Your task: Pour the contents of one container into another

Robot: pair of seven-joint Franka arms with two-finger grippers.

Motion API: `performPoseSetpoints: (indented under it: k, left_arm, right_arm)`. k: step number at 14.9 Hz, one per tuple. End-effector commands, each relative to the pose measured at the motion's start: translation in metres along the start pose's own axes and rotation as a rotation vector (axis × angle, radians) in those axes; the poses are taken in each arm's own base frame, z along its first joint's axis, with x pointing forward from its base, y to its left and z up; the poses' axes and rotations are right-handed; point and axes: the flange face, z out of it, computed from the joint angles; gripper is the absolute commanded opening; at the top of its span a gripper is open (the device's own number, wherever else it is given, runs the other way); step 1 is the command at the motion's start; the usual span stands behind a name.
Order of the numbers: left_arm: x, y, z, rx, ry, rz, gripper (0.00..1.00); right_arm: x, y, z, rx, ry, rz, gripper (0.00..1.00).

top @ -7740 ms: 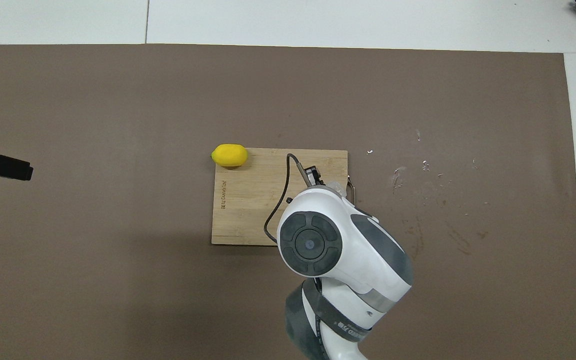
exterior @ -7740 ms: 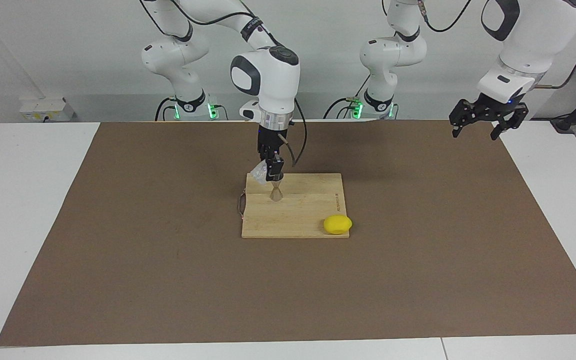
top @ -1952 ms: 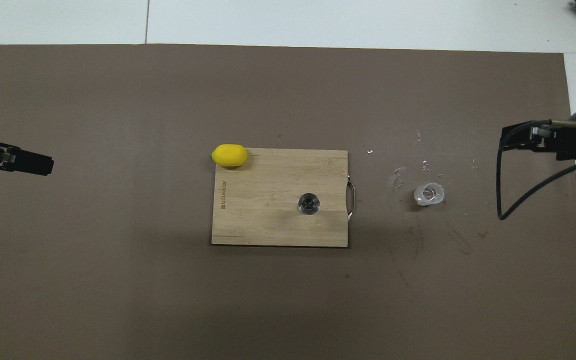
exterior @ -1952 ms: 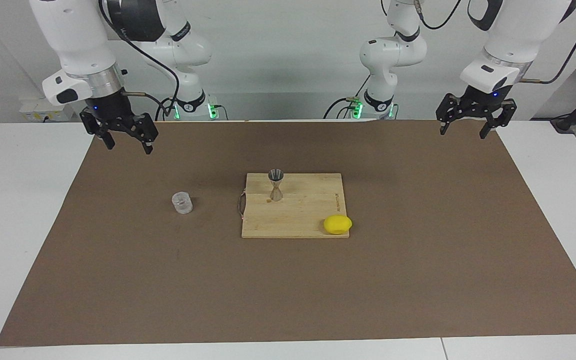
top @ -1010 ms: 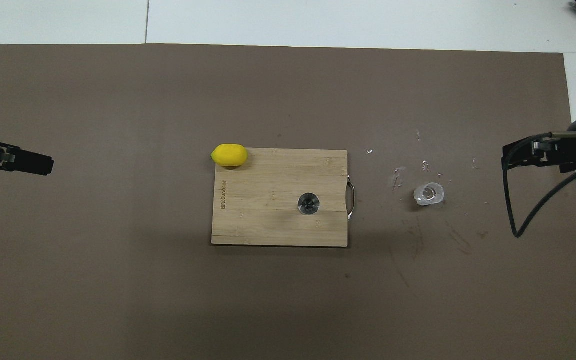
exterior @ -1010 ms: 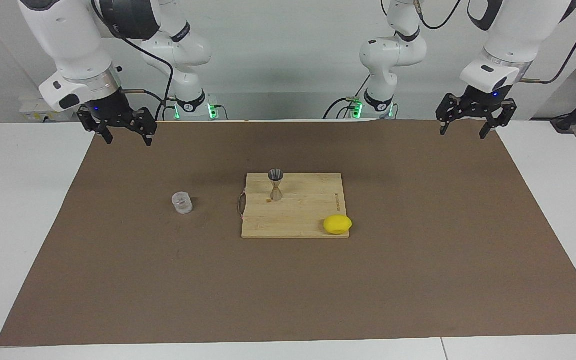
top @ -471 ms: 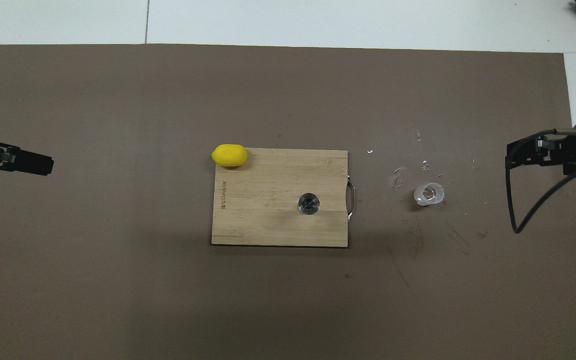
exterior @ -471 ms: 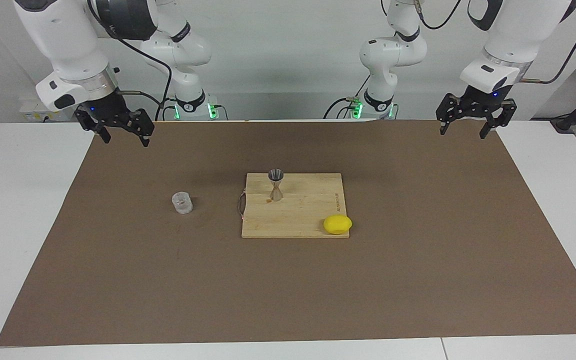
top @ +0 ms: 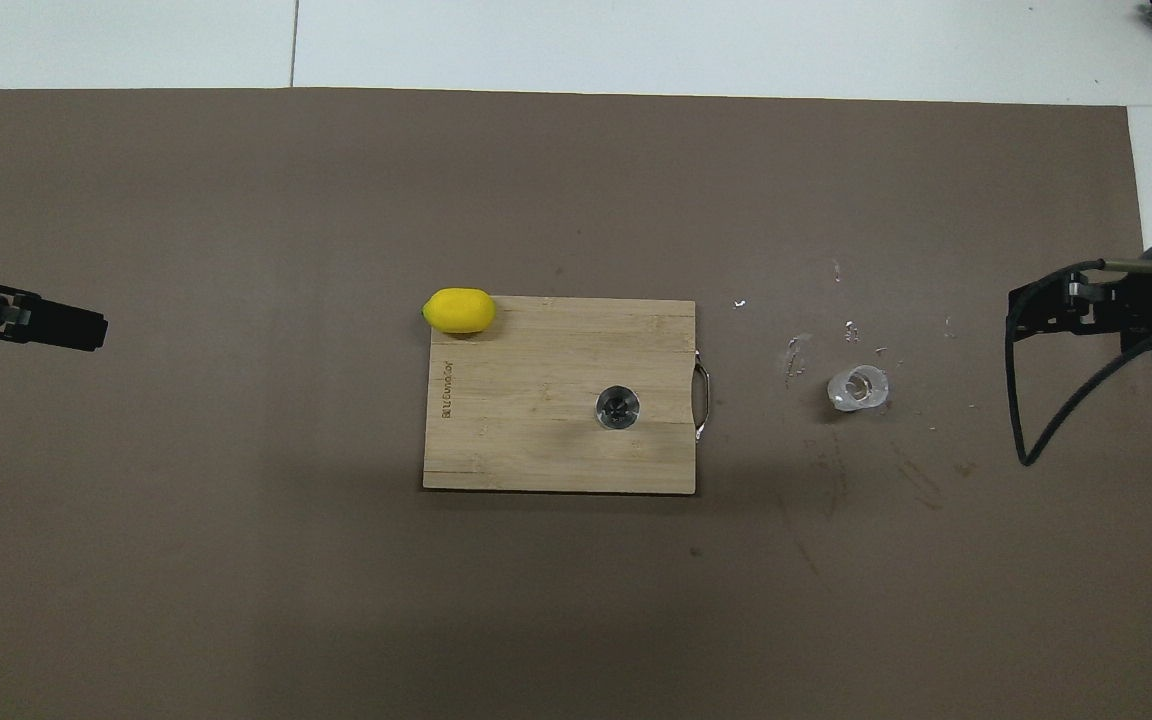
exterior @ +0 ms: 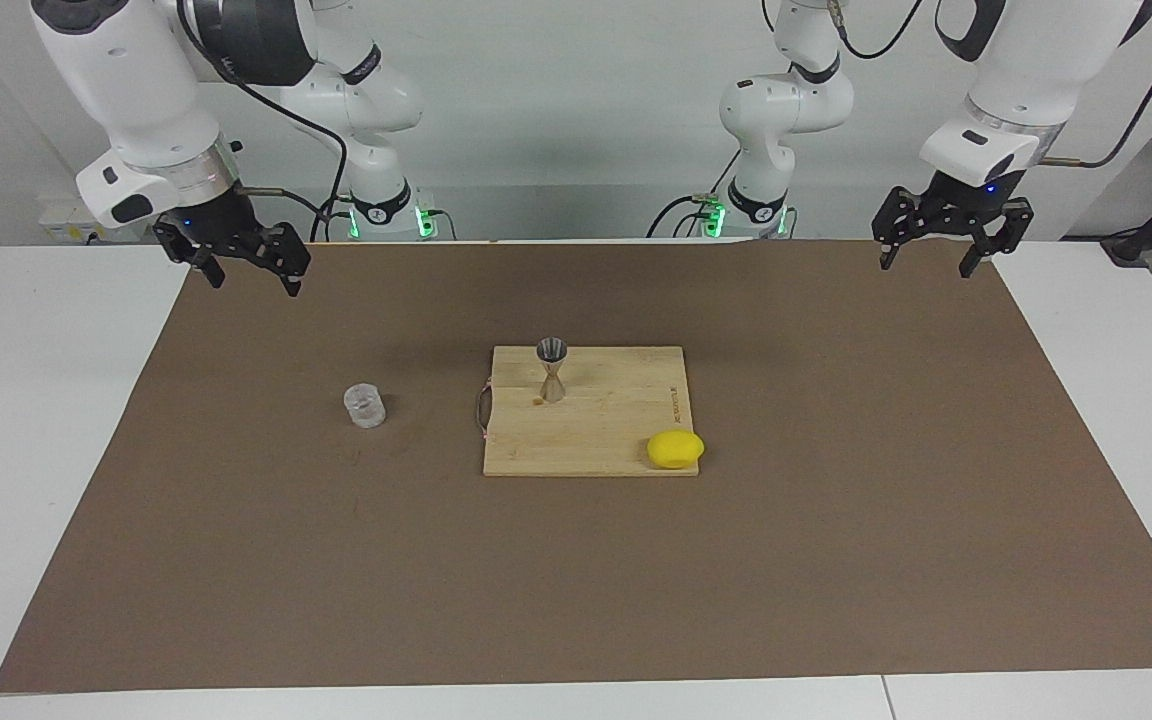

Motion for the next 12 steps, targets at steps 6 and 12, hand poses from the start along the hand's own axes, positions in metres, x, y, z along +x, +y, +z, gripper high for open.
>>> performPoseSetpoints:
  k: [6, 12]
  left_arm:
    - [-0.0069, 0.0004, -0.0028, -0.006, -0.003, -0.014, 1.00]
    - [-0.0073, 0.0005, -0.0036, -0.005, -0.002, -0.014, 1.00]
  right_arm:
    - [-0.0061, 0.0025, 0.0054, 0.007, -0.007, 0.010, 1.00]
    - [-0.0066, 0.0017, 0.0046, 0.024, -0.008, 0.010, 1.00]
